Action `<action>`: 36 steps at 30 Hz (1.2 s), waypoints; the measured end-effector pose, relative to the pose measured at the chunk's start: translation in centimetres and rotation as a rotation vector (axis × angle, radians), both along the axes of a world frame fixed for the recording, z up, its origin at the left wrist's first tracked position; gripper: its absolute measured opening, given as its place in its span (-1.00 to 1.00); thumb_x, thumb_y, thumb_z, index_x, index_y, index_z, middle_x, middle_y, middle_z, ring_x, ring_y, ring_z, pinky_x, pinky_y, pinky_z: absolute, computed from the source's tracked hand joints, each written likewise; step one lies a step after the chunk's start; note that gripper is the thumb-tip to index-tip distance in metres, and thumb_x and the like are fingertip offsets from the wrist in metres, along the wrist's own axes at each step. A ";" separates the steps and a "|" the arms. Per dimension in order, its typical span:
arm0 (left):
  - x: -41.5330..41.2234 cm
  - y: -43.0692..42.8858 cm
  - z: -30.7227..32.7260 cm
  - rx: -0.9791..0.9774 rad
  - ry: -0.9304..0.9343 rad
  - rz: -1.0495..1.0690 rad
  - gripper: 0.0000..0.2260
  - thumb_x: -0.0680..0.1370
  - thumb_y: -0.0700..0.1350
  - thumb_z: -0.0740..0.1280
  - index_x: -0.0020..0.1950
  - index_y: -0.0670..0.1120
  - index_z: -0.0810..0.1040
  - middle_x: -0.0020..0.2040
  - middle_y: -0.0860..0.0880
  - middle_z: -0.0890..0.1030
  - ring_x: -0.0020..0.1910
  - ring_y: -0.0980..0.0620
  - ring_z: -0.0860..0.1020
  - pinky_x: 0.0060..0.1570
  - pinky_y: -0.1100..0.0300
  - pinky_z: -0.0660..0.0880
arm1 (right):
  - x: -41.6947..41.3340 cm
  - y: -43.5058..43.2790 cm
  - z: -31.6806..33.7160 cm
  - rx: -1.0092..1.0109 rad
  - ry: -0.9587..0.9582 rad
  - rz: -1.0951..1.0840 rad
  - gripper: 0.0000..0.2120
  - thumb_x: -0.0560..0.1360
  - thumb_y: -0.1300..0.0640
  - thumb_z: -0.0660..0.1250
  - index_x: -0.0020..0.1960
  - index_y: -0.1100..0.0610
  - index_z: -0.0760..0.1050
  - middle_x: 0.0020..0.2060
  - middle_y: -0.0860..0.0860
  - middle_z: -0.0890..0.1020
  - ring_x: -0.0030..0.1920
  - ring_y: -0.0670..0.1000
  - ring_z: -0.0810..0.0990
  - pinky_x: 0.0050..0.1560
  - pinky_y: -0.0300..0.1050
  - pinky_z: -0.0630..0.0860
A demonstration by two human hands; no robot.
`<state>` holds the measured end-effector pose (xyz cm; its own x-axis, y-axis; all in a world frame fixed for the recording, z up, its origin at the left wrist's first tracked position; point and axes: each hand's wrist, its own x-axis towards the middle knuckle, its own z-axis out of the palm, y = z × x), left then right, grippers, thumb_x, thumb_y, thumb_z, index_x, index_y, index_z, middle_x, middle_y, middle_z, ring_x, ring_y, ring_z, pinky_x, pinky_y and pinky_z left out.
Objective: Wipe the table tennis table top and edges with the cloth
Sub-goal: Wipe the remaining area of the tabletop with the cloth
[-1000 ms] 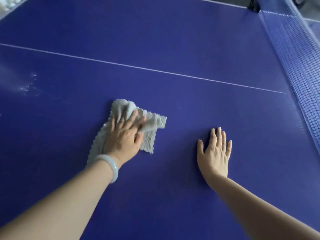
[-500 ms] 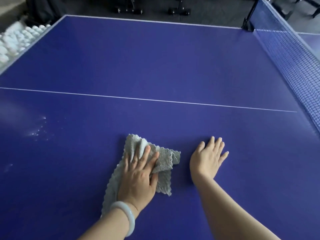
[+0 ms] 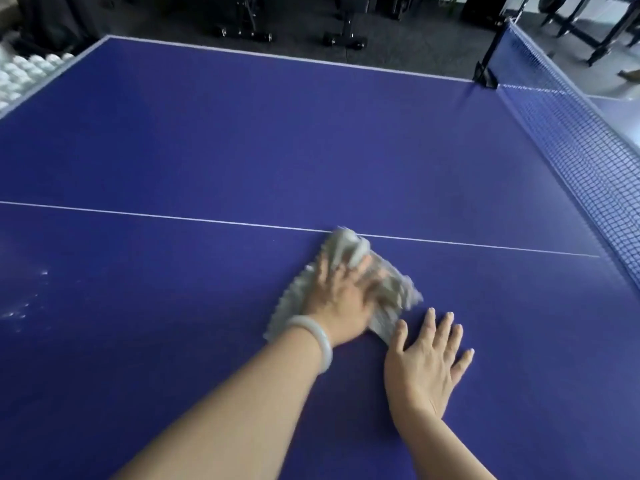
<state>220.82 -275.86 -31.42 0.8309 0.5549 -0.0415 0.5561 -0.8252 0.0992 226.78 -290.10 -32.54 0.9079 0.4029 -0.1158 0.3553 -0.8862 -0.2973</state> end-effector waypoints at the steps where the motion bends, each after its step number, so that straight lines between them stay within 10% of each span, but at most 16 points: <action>1: -1.4 1.8 0.2 0.001 -0.025 0.111 -0.53 0.67 0.14 0.01 0.59 0.23 0.04 0.63 0.09 -0.08 0.54 -0.17 -0.25 0.48 -0.32 -0.16 | 0.0 0.0 0.0 -0.035 -0.005 0.005 -0.35 0.63 -0.22 -0.12 0.64 0.01 -0.10 0.63 0.00 -0.15 0.61 0.00 -0.24 0.55 0.10 -0.38; 6: -8.1 6.4 1.0 0.061 -0.088 0.556 -0.52 0.61 0.14 0.18 0.54 0.13 0.28 0.58 0.09 0.19 0.47 -0.18 0.08 0.37 -0.33 0.21 | -0.2 0.5 -0.2 -0.144 -0.036 0.030 -0.35 0.63 -0.22 -0.17 0.63 0.00 -0.24 0.62 0.05 -0.24 0.60 0.07 -0.28 0.54 0.19 -0.35; 12: 0.1 0.5 -1.5 -0.029 -0.066 0.017 -0.51 0.65 0.16 0.00 0.60 0.18 0.09 0.62 0.10 0.05 0.60 -0.08 -0.03 0.50 -0.23 -0.28 | 0.1 0.4 -0.4 -0.161 -0.038 0.022 -0.34 0.62 -0.23 -0.19 0.64 -0.01 -0.23 0.61 0.03 -0.26 0.60 0.06 -0.30 0.54 0.19 -0.35; 17: 2.0 3.8 -1.5 -0.009 -0.019 -0.057 -0.50 0.63 0.23 0.03 0.58 0.22 0.11 0.62 0.15 0.04 0.59 -0.06 0.01 0.51 -0.21 -0.14 | 0.2 0.5 -0.7 -0.171 -0.036 0.030 -0.35 0.62 -0.23 -0.18 0.63 -0.01 -0.23 0.62 0.03 -0.24 0.60 0.07 -0.29 0.53 0.20 -0.36; 25: -16.0 11.7 -0.9 0.003 -0.007 0.591 -0.48 0.59 0.04 -0.07 0.59 0.10 0.06 0.60 0.05 0.03 0.57 -0.20 -0.05 0.45 -0.33 0.04 | 0.0 0.7 -1.2 -0.153 -0.055 0.036 -0.34 0.62 -0.22 -0.17 0.63 0.02 -0.21 0.62 0.06 -0.20 0.61 0.10 -0.26 0.54 0.23 -0.34; 32: -14.2 -9.2 0.3 0.060 -0.112 0.256 -0.48 0.67 0.03 0.01 0.60 -0.14 0.13 0.59 -0.17 0.17 0.54 -0.42 -0.06 0.45 -0.31 0.14 | -0.1 0.5 -0.7 -0.126 -0.040 0.050 -0.34 0.63 -0.21 -0.13 0.64 0.05 -0.12 0.63 0.09 -0.13 0.61 0.12 -0.20 0.54 0.25 -0.29; 36: -16.0 -17.7 -1.1 -0.039 -0.139 0.035 -0.49 0.67 0.07 0.07 0.62 0.02 0.12 0.63 -0.04 0.03 0.60 -0.18 -0.04 0.47 -0.24 0.14 | 0.1 0.5 -0.6 -0.113 -0.032 0.056 -0.35 0.64 -0.20 -0.11 0.65 0.05 -0.09 0.63 0.09 -0.11 0.61 0.12 -0.20 0.53 0.25 -0.30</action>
<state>204.87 -293.52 -32.48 0.8103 0.5838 0.0502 0.5631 -0.7995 0.2092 226.89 -289.64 -33.13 0.8882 0.4391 -0.1349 0.4128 -0.8919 -0.1847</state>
